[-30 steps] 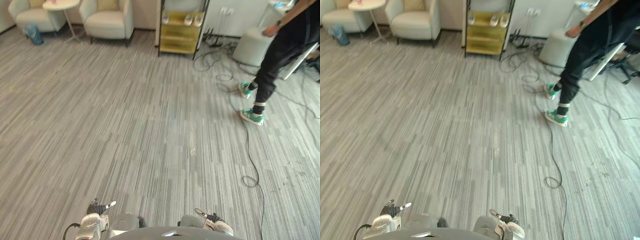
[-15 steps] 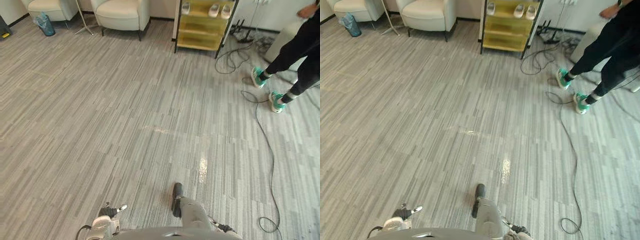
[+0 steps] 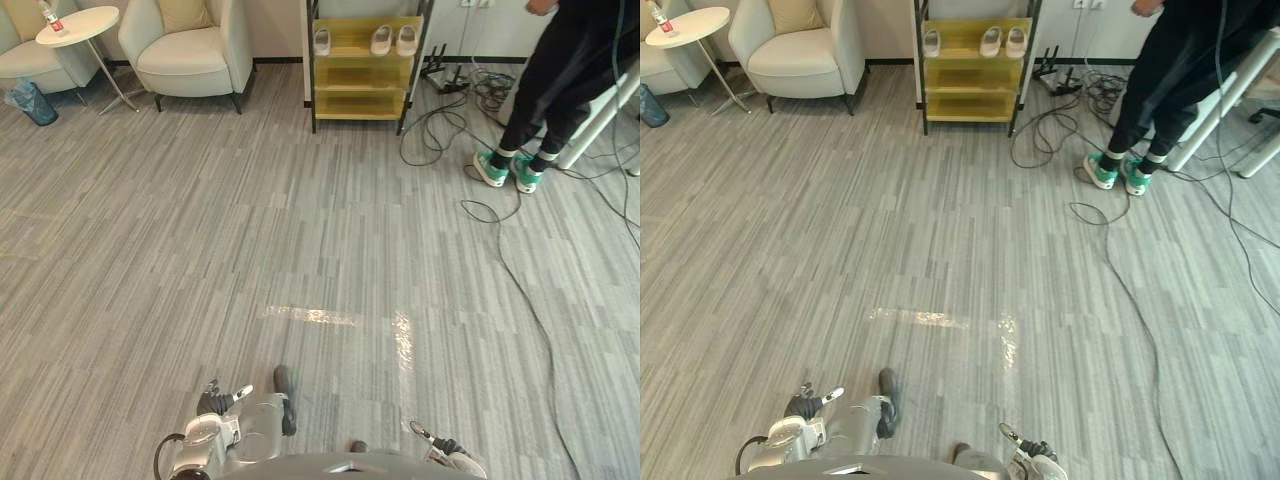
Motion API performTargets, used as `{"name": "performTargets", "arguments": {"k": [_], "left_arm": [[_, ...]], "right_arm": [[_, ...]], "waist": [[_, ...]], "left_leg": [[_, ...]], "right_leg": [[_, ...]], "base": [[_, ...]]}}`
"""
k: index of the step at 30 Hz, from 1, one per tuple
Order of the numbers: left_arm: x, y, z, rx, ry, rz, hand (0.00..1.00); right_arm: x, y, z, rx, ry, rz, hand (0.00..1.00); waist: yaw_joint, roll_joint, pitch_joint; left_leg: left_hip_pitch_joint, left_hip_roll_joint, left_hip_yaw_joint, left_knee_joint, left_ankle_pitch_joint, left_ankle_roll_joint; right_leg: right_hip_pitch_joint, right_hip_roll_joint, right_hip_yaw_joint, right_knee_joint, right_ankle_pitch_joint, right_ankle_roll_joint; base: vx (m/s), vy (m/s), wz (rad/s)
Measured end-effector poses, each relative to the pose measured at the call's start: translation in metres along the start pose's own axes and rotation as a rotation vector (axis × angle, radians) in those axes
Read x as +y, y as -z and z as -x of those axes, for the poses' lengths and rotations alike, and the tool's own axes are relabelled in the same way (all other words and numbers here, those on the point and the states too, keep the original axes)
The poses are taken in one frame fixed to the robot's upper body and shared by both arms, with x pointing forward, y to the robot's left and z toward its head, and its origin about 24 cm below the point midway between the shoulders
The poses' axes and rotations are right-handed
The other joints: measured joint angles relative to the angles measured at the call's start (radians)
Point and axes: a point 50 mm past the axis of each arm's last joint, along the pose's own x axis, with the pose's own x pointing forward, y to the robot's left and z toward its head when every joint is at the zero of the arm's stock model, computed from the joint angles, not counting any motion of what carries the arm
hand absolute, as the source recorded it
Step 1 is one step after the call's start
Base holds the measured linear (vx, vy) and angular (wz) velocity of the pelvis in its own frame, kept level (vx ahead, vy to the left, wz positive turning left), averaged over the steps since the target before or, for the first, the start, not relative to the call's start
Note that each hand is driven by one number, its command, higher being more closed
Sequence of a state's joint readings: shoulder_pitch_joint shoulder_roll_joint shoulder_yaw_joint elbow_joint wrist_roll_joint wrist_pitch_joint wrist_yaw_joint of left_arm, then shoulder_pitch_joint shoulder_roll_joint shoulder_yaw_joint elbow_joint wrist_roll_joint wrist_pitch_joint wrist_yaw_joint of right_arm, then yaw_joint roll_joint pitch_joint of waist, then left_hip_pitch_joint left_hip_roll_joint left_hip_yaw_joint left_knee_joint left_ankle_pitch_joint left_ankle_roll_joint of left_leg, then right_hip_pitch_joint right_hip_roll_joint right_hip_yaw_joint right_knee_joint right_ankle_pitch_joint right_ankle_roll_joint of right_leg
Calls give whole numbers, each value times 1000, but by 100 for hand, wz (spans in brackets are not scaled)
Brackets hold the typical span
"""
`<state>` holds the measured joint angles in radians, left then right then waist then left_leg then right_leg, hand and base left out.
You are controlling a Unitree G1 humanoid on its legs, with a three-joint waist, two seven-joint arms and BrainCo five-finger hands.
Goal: Pick up cushions and gather them together orderly.
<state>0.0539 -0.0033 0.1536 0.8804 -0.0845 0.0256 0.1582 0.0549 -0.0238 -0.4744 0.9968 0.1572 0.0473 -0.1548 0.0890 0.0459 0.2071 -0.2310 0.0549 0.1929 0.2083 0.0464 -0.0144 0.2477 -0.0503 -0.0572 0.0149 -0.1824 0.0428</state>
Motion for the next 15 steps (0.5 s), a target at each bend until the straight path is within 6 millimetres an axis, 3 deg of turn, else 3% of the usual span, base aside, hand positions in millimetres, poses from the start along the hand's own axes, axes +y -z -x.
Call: {"name": "performTargets", "arguments": {"k": [1, 3, 4, 6, 7, 8, 10, 11, 12, 13, 14, 15], "left_arm": [[2, -1, 0, -3, -4, -3, 0], [5, 0, -1, 0, -13, -6, 0], [5, 0, -1, 3, -13, -7, 0], [9, 4, -1, 20, -17, -35, 0], [11, 7, -1, 36, -20, -42, 0], [11, 9, 0, 42, -20, -44, 0], [12, 14, 0, 63, -22, -50, 0], [15, 16, 1, 69, -27, -55, 0], [15, 16, 1, 71, -28, -57, 0], [16, 17, 1, 72, -29, -59, 0], [21, 16, 0, 67, -41, -65, 0], [21, 15, 0, 67, -42, -66, 0]], "right_arm": [[4, 1, 1, 2, -10, -2, 0], [6, 2, 1, 4, -15, 5, 0], [6, 2, 1, 4, -16, 6, 0], [11, 2, 2, -6, -40, 40, 0], [11, -1, 2, -19, -41, 47, 0], [11, -2, 2, -26, -42, 49, 0], [11, -5, 2, -37, -42, 50, 0], [12, -4, 2, -34, -46, 47, 0], [12, -4, 2, -33, -45, 44, 0], [11, -3, 2, -28, -42, 37, 0], [11, 3, 2, -6, -39, 31, 0], [8, 6, 2, 11, -32, 18, 0]], "waist": [[-1, -19, -7], [20, -34, -18], [22, -39, -21], [3, -58, -30], [-7, -59, -29], [-9, -58, -28], [-11, -34, -24], [-13, -37, -30], [-15, -38, -30], [-14, -41, -32], [-8, -66, -44], [-11, -78, -48]], "left_leg": [[-4, -14, 6, 35, -32, 32], [40, -18, 59, 88, -124, 55], [61, -22, 72, 86, -135, 64], [141, -52, 95, 85, -192, 84], [195, -69, 86, 79, -211, 86], [221, -75, 82, 68, -214, 86], [322, -82, 74, 0, -214, 85], [355, -80, 49, -17, -214, 84], [363, -80, 40, -19, -217, 78], [372, -84, 18, -19, -226, 63], [372, -109, -8, -19, -233, 52], [385, -122, -43, -23, -243, 45]], "right_leg": [[-6, -16, 11, 37, -14, -3], [-82, -44, 76, 272, -32, 8], [-116, -50, 89, 362, -33, 22], [-260, -89, 105, 738, 32, 163], [-311, -108, 88, 872, 37, 175], [-327, -119, 67, 905, 28, 165], [-352, -144, -42, 868, -47, 112], [-357, -146, -106, 751, -69, 81], [-359, -146, -130, 688, -68, 74], [-357, -135, -160, 537, -39, 57], [-358, -124, -168, 363, 125, 11], [-356, -129, -159, 359, 132, 33]], "base": [[489, 258, -29], [518, 278, -50], [446, 254, -58], [412, 206, -19], [511, 211, 11], [341, 117, 15], [359, 102, 26], [312, 53, 42], [294, -11, 58], [281, -41, 54], [279, -61, 58], [304, -107, 50]]}}
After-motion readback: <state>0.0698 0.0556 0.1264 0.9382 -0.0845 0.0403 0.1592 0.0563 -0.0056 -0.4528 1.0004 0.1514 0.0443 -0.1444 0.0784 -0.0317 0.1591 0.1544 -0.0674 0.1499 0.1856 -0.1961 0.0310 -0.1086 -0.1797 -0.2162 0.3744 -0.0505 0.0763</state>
